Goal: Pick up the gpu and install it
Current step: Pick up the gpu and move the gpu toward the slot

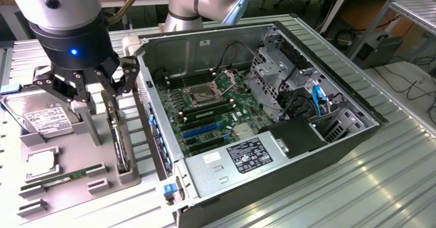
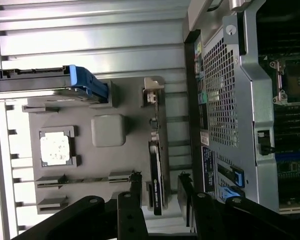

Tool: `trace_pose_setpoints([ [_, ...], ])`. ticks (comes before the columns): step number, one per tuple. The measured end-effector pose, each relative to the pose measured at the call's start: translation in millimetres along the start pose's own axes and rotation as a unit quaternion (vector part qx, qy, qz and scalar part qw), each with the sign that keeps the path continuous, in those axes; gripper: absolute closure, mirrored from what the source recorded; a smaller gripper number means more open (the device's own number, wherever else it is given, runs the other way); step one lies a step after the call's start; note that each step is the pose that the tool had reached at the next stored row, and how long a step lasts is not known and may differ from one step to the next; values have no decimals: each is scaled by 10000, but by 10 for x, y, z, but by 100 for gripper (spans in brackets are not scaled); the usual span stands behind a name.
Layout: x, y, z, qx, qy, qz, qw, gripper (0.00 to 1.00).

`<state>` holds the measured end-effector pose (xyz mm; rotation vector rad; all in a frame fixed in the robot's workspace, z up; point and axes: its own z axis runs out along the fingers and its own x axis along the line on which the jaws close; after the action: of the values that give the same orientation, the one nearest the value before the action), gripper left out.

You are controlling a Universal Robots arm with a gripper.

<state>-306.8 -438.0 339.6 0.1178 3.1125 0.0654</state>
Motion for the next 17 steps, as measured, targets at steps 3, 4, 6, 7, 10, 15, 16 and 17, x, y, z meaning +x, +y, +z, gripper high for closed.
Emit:
trace_pose_setpoints([
  [3,-1,-26,52,1,1,0,10000,58],
  [4,-1,-40,69,1,1,0,10000,58],
  [6,-2,-69,105,0,1,0,10000,58],
  [7,-3,-85,124,0,0,0,10000,58],
  [10,-6,-153,197,0,0,-1,10000,58],
  [15,-9,-177,297,0,-1,0,10000,58],
  [16,-11,-177,319,0,-1,0,10000,58],
  [17,-15,-178,335,0,-1,0,10000,58],
])
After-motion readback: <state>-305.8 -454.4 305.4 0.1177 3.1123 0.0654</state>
